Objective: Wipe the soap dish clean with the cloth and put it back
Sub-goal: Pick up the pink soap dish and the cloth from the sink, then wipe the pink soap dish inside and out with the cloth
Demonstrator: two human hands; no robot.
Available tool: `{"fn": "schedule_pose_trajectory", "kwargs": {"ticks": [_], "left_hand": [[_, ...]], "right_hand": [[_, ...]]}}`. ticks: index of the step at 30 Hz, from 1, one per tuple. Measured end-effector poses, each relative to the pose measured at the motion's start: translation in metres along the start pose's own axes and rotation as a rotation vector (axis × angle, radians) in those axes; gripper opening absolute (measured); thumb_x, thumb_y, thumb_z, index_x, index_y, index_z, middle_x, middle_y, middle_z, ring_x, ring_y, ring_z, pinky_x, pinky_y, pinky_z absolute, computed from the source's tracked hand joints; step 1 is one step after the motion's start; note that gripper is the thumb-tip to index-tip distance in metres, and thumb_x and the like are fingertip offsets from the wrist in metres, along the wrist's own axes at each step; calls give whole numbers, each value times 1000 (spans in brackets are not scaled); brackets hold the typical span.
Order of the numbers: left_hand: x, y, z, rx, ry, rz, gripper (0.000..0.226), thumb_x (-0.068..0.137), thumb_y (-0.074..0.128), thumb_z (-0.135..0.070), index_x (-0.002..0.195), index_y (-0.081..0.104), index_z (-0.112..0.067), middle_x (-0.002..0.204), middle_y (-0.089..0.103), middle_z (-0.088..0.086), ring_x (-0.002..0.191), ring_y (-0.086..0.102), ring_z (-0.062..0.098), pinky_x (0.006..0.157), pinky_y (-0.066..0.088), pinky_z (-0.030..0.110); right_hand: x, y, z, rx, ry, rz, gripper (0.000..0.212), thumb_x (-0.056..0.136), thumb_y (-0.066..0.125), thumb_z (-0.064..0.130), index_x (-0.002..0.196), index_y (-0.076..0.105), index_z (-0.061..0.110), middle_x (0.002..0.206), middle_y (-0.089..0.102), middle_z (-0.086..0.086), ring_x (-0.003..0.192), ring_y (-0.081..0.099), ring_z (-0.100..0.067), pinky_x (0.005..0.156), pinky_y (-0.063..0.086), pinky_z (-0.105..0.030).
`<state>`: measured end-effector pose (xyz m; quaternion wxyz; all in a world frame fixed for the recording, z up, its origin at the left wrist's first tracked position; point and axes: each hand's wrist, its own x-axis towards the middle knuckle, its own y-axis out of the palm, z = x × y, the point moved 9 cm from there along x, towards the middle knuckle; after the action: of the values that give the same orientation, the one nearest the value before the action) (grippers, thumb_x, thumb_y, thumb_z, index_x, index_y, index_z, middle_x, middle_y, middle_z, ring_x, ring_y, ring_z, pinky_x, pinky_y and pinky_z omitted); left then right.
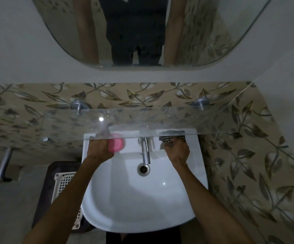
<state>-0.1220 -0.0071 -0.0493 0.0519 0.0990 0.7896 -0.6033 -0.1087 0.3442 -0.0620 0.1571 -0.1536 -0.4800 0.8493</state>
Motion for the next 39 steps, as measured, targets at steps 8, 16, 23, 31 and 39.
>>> {"fn": "schedule_pose_trajectory", "kwargs": {"ticks": [8,16,23,31,39], "left_hand": [[-1,-8,-7,-13,47,-72,58,60,90,-19,110,63,-5,93,70,18,84,69,40,77,59,52],[-20,-38,-5,-163,-15,-193,49,67,81,-29,109,61,-15,97,66,10,83,66,28,69,53,31],[-83,-31,-21,-672,-400,-140,99,50,99,-48,128,42,-25,119,60,2,101,62,27,82,58,41],[-135,-49,-83,-1094,-453,-173,93,53,102,-30,124,43,-23,114,59,1,95,63,12,73,58,30],[-146,-94,-137,-1203,-290,-89,101,46,98,-45,133,49,-32,121,62,-6,107,64,15,86,63,40]], "right_hand": [[5,-7,-48,507,457,26,25,95,68,23,73,73,11,89,77,-10,79,67,-25,62,44,-26],[-24,-7,-60,1623,836,175,14,90,52,22,95,64,17,88,60,-4,69,59,-16,64,50,-27],[-51,-40,-38,1671,721,211,11,99,61,25,99,69,18,92,66,-3,81,62,-15,74,51,-30],[-105,-143,40,1159,53,99,17,95,63,-6,108,71,3,90,73,4,81,69,-5,71,56,-17],[-152,-171,104,1219,-89,150,17,94,64,11,106,70,3,102,77,-13,94,73,-27,80,60,-35]]}}
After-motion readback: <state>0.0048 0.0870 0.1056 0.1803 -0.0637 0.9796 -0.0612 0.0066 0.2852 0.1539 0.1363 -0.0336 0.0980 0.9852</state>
